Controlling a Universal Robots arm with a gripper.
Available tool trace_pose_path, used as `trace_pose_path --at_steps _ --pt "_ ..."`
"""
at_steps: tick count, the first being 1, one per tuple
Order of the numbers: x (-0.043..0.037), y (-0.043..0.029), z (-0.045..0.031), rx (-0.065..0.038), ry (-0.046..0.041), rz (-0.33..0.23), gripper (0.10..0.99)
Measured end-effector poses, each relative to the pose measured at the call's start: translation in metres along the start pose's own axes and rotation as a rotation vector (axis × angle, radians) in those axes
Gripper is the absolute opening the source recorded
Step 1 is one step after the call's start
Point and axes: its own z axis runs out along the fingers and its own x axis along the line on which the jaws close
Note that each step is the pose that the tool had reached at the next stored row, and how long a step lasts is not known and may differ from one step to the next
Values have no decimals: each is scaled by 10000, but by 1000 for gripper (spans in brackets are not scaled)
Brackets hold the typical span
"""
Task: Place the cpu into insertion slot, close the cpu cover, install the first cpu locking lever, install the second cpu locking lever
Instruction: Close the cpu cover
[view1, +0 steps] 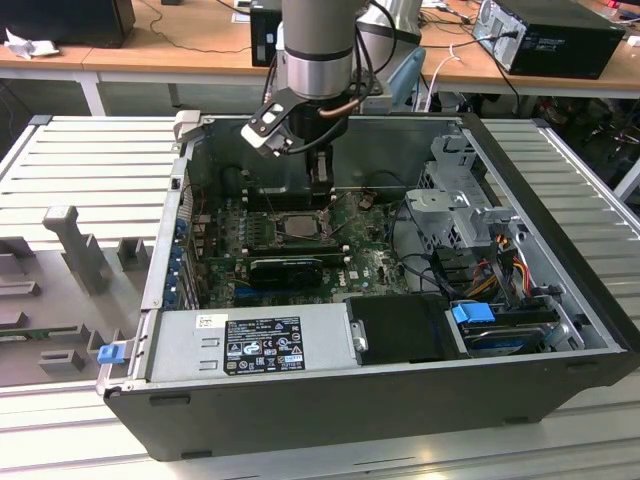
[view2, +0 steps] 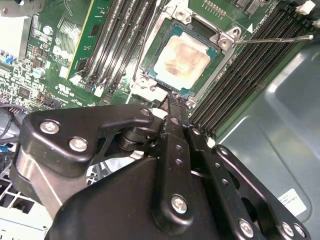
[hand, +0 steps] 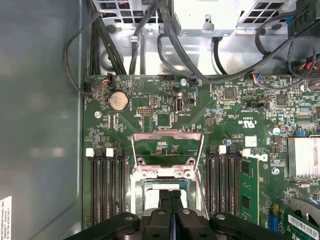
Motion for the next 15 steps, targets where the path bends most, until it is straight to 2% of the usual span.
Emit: trace_pose_path --at_steps 4,9,15 --pt "1 62 1 1 -2 0 106" --pt "3 75 -32 0 -1 1 106" --pt "3 143 -37 1 -4 1 106"
